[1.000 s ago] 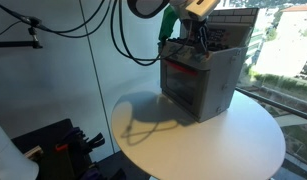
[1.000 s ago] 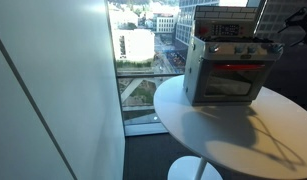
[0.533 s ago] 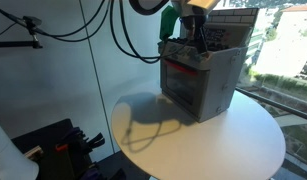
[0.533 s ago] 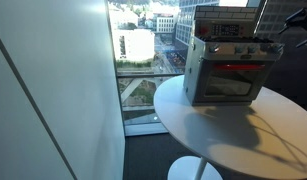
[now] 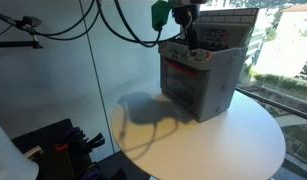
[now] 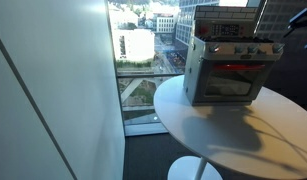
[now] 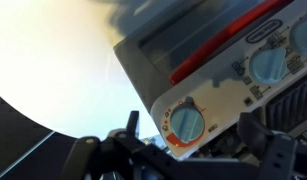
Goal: Twist the knob on the stove
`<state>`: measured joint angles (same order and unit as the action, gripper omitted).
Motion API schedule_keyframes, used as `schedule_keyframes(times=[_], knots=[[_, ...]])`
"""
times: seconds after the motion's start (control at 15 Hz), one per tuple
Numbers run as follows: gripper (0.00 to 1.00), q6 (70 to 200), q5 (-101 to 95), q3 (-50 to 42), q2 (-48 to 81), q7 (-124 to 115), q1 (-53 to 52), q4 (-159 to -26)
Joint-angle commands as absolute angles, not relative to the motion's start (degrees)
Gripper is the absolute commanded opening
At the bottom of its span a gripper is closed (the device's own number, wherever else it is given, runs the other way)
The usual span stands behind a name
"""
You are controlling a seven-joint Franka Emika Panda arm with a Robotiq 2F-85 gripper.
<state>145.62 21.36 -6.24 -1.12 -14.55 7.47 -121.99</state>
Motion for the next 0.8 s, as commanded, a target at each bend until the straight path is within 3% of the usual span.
schedule_keyframes(times=[0.0, 0.73], knots=[[1.0, 137.2, 15.4, -6.8, -3.8, -16.7, 7.7, -121.6], [1.0, 114.6, 4.2, -6.3, -6.7, -18.6, 7.4, -117.7]])
